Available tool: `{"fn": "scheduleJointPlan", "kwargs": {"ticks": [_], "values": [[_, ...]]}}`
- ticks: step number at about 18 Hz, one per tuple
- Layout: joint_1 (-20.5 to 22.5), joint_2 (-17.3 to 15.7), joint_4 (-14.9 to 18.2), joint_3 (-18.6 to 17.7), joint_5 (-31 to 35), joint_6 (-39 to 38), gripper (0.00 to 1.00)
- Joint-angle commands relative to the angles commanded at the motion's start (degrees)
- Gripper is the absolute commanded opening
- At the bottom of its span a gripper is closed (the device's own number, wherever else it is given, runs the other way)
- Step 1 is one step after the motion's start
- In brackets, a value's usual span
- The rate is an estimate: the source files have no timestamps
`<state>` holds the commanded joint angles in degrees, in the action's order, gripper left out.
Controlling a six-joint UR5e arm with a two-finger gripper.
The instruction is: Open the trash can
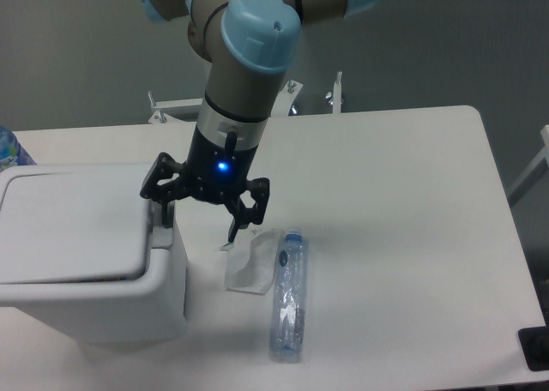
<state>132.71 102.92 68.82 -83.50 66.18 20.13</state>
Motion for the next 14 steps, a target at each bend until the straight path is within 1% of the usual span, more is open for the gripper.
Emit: {"fn": "scheduleJointPlan", "kwargs": {"ticks": [4, 5, 7, 12, 13, 14], "values": [[0.0, -0.3, 0.1, 0.4, -0.2, 0.1, 1.00], [0.1, -0.5, 0.2, 1.0, -0.3, 0.2, 1.00], [0.9, -0.9, -0.7, 2.7, -0.3, 0.1, 1.00], [7.2, -0.7, -1.2, 9.7, 0.1, -0.4, 1.00], [8.1, -0.7, -1.8, 10.6, 1.4, 0.0, 1.00], [9.5, -1.0, -3.2, 11.1, 3.1, 0.1, 1.00]]}}
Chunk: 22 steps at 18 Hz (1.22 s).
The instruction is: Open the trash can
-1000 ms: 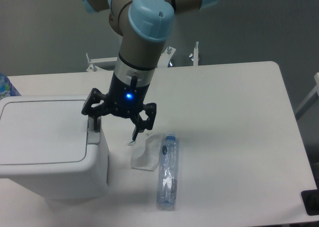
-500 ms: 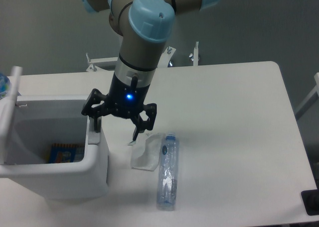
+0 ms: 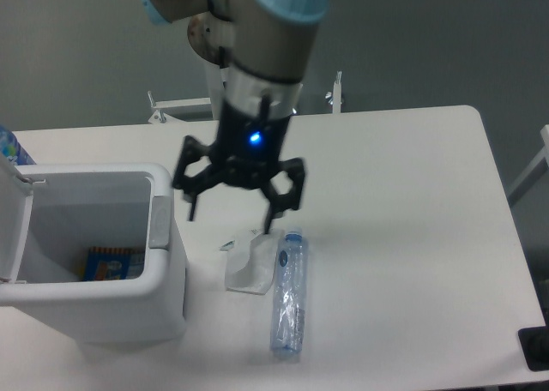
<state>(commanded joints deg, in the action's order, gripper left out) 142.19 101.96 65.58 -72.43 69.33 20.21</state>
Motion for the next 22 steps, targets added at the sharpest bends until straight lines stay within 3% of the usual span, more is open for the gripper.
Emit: {"fn": "scheduleJointPlan", "kwargs": {"ticks": [3, 5, 10, 15, 18, 22], "values": [[3.1, 0.5, -4.3, 1.0, 1.7, 0.4, 1.00], [5.8, 0.2, -4.8, 1.1, 3.6, 2.6, 1.00], [10.1, 0.2, -2.0, -0.1, 8.0, 20.4, 1.00], [13.3, 0.0, 0.9, -3.9, 16.7, 45.0, 1.00], [17.1, 0.0, 0.1, -7.3, 17.5, 54.2, 1.00], [20.1, -0.1, 0.1, -7.8, 17.3, 59.9, 1.00]]}}
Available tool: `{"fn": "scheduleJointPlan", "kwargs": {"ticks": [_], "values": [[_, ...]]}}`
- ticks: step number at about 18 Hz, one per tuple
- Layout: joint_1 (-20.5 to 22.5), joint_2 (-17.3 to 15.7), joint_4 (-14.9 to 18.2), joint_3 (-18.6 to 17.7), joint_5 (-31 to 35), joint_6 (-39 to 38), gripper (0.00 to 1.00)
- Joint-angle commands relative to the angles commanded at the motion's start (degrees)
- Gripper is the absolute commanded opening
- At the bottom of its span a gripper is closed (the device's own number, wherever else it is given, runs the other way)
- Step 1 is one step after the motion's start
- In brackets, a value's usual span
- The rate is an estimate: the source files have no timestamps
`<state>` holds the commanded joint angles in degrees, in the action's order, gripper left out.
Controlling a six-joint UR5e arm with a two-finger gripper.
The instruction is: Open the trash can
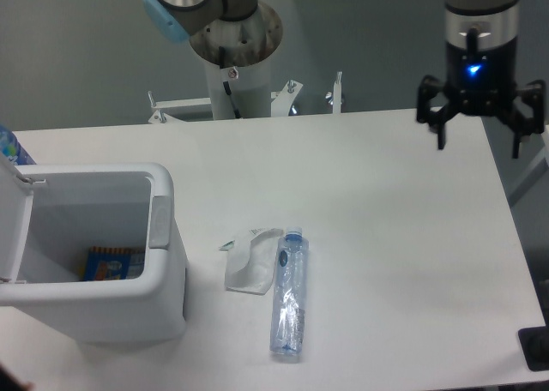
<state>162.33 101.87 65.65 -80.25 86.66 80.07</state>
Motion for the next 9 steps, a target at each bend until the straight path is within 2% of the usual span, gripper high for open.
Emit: {"fn": "scheduleJointPlan", "kwargs": {"ticks": [9], "values": [[-0.4, 0.0, 0.0, -0.1, -0.4, -0.7, 1.00]]}}
